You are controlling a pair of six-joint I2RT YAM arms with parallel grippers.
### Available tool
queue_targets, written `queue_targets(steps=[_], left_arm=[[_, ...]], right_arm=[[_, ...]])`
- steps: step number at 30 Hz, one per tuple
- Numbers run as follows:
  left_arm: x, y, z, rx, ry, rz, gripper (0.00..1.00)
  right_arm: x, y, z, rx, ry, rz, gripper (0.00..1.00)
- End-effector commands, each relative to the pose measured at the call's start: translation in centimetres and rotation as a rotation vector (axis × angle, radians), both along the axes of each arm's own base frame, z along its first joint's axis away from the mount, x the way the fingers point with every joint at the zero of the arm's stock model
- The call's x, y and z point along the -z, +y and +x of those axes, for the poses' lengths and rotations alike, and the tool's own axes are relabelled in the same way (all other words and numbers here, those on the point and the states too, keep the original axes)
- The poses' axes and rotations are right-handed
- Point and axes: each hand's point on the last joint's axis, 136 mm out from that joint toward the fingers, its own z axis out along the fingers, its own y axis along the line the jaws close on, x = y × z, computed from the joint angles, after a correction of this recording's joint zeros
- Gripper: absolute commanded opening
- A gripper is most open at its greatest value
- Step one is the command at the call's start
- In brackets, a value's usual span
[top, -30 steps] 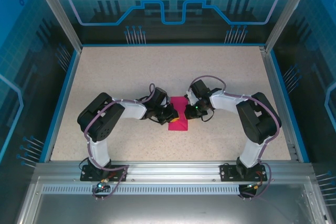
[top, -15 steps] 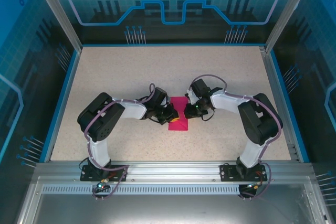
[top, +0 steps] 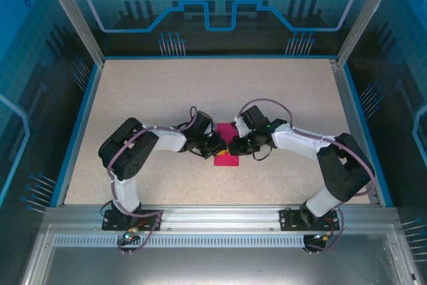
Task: Fold a paper plane with a square sheet of paper (pick it up from the middle)
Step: Fold the triangle a second time at the center of the table.
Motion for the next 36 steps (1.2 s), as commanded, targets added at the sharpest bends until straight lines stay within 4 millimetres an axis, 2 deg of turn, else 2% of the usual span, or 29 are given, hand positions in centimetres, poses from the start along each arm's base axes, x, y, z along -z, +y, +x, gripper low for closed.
queue_targets(steps=[1,5,17,31,36], left_arm=[[2.4,0.9,-1.0,-0.008,0.038,0.072,0.02],[2.4,0.9,-1.0,-0.008,0.040,0.071,0.02],[2.3,0.8,-0.9,-0.007,0.037,0.067,0.02],[2.7,1.1,-1.1,-0.012,0.040,0.083,0.02],[2.9,1.1,-1.0,-0.016,0.042,0.083,0.02]], right_arm=[[1.5,0.3,-0.9,0.022,0.067,0.015,0.14],[2.0,0.8,-1.0,0.017,0.091,0.023,0.13],[3.9,0.4,-1.1,0.035,0.129,-0.017,0.13],[6.6,-2.9,-2.2,0.056,0.166,-0.160,0.13],[6.9,-3.8,-2.6,0.064,0.174,-0.192,0.13]])
